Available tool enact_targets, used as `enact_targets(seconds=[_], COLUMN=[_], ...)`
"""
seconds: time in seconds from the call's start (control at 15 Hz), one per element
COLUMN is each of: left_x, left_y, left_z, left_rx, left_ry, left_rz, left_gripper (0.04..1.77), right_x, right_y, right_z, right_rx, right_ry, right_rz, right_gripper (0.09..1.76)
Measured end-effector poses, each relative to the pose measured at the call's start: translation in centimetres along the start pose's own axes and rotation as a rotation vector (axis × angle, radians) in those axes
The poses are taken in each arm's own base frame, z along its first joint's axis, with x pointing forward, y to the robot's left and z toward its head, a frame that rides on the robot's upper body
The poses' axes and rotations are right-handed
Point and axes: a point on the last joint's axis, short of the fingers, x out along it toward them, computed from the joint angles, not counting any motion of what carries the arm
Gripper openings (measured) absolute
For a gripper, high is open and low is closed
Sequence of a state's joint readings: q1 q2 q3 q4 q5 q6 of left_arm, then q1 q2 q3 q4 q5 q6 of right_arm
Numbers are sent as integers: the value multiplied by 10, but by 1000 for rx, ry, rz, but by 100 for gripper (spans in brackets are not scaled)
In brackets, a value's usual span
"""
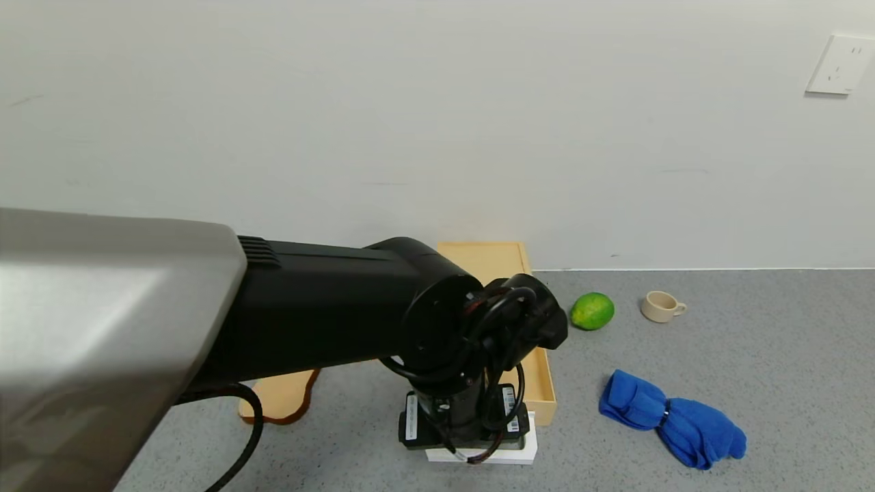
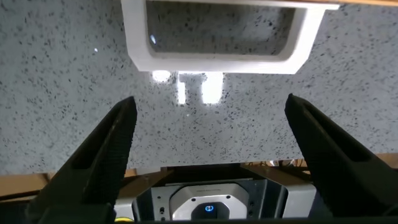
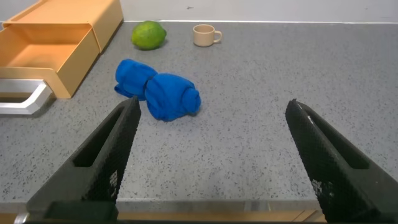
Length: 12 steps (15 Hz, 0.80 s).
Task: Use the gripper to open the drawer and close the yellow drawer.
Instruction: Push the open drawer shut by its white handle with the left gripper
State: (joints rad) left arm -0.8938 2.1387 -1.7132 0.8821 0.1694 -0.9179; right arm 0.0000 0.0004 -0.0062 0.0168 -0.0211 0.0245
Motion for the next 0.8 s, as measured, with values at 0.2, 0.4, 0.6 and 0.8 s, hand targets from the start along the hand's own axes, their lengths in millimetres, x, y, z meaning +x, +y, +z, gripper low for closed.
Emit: enact_targets(seconds=[0.2, 0.4, 0.6, 0.8], left_x=[7, 17, 28, 33], left_y=[-5, -11, -17, -19], left_z=[-14, -25, -39, -49], left_rx=[5, 14, 40, 61], left_ry=[21, 12, -54, -63], left_rz=[19, 21, 13, 12], left_gripper=[172, 172, 172, 172], right_x=[0, 0, 0, 0], right_y=[0, 0, 0, 0], right_z=[0, 0, 0, 0], right_rx=[0, 0, 0, 0], right_ry=[0, 0, -1, -1], right_rz=[0, 0, 0, 0], right_gripper=[171, 171, 171, 171])
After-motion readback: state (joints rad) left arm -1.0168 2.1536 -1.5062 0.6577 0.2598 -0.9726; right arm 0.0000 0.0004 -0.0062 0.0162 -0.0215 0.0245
